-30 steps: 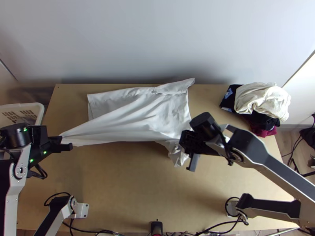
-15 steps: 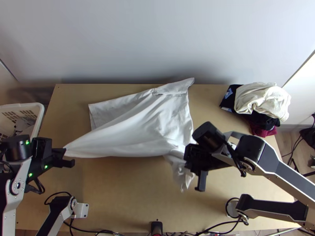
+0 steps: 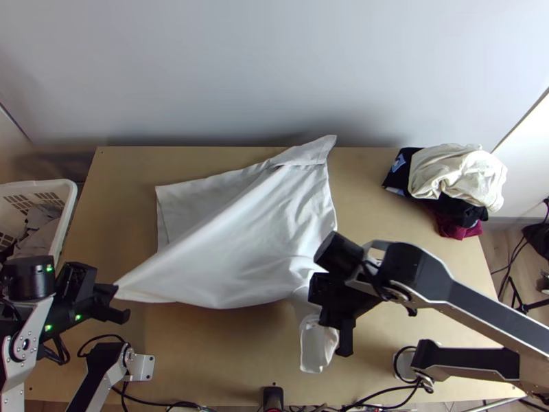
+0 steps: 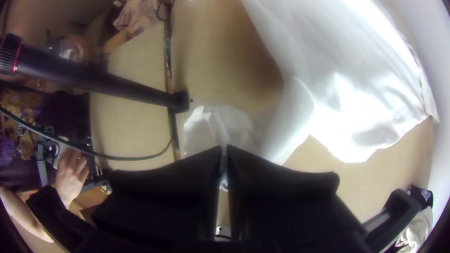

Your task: Fold the t-shirt

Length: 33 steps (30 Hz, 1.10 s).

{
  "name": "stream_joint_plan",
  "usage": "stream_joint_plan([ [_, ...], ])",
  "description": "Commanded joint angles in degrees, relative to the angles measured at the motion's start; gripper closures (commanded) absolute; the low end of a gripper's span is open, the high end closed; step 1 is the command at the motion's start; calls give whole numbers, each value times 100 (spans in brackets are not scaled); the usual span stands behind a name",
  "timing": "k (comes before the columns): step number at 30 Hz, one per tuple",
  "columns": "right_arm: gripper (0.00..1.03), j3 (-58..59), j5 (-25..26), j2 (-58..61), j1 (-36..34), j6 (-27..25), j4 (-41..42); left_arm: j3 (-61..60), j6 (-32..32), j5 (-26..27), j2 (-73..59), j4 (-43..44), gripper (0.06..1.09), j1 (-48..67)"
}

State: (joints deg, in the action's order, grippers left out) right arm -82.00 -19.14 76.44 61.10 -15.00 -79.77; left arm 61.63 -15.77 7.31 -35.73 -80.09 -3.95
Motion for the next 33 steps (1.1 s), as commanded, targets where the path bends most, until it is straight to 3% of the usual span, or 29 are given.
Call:
stream_joint_plan([
  [1, 100, 175, -292, 169, 130, 41, -48, -124, -181, 77, 92, -340, 105, 113],
  [10, 100, 351, -1048, 477, 227, 165, -48, -256, -488, -54, 110, -577, 105, 280],
  [15, 100, 298, -1145, 749, 236, 165, -4, -564, -568, -107, 154, -507, 105, 395],
  [16, 95, 246, -1145, 793, 236, 173, 14, -590, -568, -98, 154, -323, 104, 342],
  [19, 31, 52, -1136, 828, 174, 217, 40, -546, -541, -107, 189, 73, 73, -98],
  [20, 14, -9, -1136, 828, 130, 235, 40, -538, -541, -107, 215, 196, 64, -273],
  [22, 11, -220, -1136, 828, -72, 244, 40, -502, -559, -107, 224, 389, 40, -660],
  [26, 10, -941, -1136, 723, -784, 270, 31, -300, -401, -98, 136, 864, 23, -924],
  [29, 10, -1556, -1110, 714, -1496, 296, -57, -195, -225, -63, -242, 1383, 21, -1188],
  [33, 10, -1881, -1119, 626, -2304, 340, -48, -28, 689, -46, -1376, 2253, 21, -1170],
])
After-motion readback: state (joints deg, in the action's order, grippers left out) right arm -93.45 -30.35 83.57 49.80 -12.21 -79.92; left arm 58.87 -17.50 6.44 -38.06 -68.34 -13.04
